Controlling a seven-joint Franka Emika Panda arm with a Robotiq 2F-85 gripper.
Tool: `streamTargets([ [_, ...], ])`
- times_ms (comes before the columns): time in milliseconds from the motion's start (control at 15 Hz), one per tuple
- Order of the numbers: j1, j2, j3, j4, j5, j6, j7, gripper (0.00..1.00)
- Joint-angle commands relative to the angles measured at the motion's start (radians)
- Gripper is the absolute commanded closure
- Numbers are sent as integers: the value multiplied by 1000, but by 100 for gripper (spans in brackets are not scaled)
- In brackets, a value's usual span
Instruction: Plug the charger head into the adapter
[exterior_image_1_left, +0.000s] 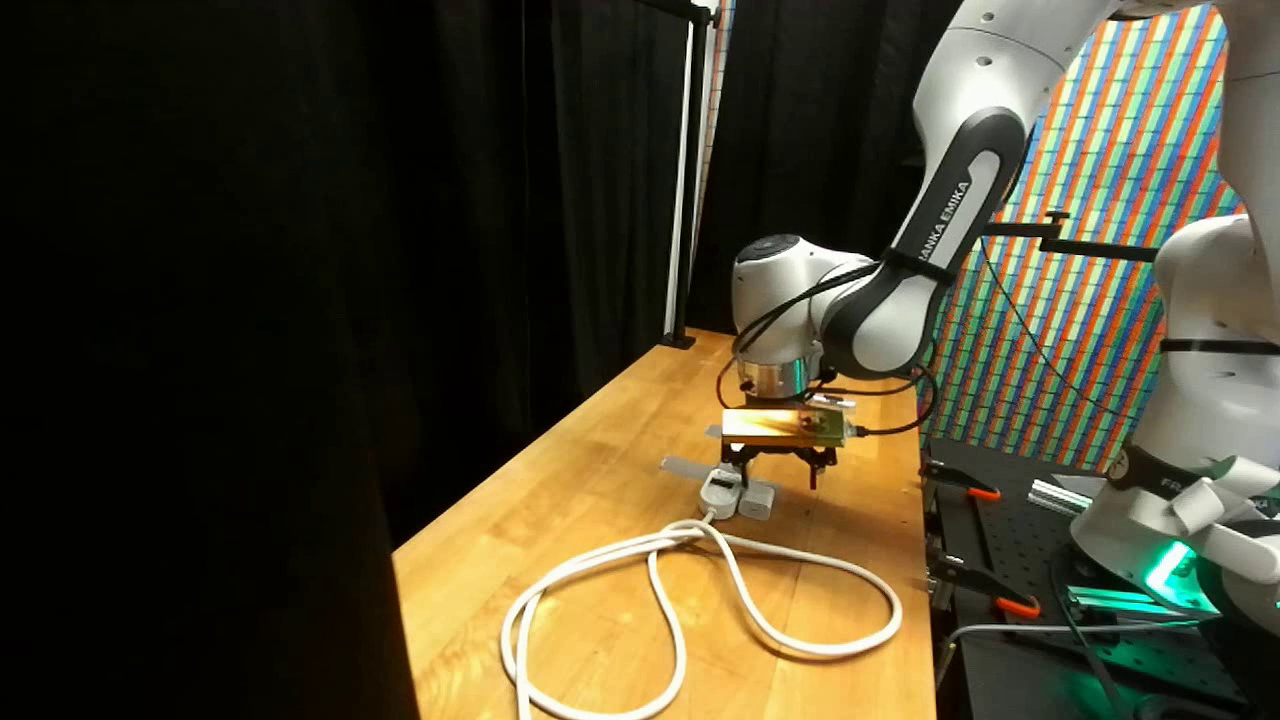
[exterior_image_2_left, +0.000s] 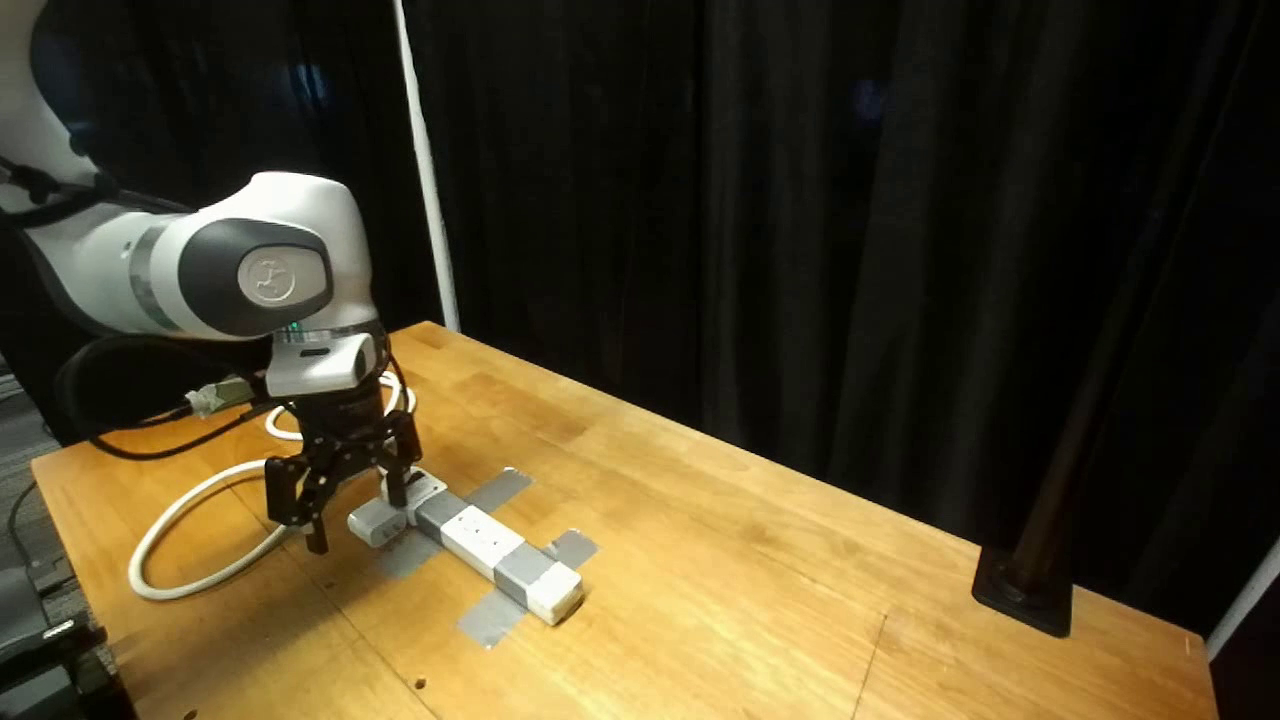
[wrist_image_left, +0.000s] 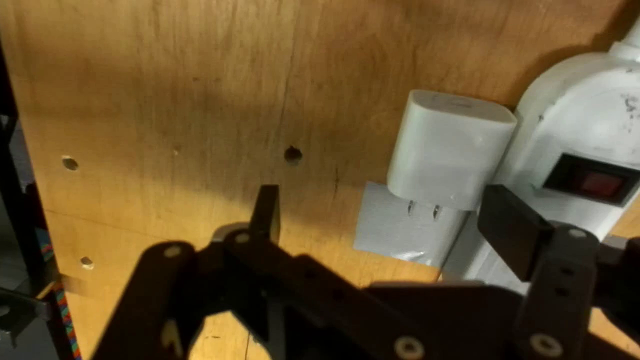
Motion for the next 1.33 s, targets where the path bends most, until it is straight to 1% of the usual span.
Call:
streamTargets([
  [0,34,27,-48,-12,-84,91,103,0],
  [200,41,64,-47,-21,-90,151,117,0],
  [333,42,85,-34,-31,-67,192,92,0],
  [467,58,101,-32,-43,-54,224,84,0],
  [600,82,104,-46,-61,-50,254,89,0],
  [933,124,69,-73,-102,-38,254,102,0],
  [1267,157,27,-77,-156,-38,233,126,0],
])
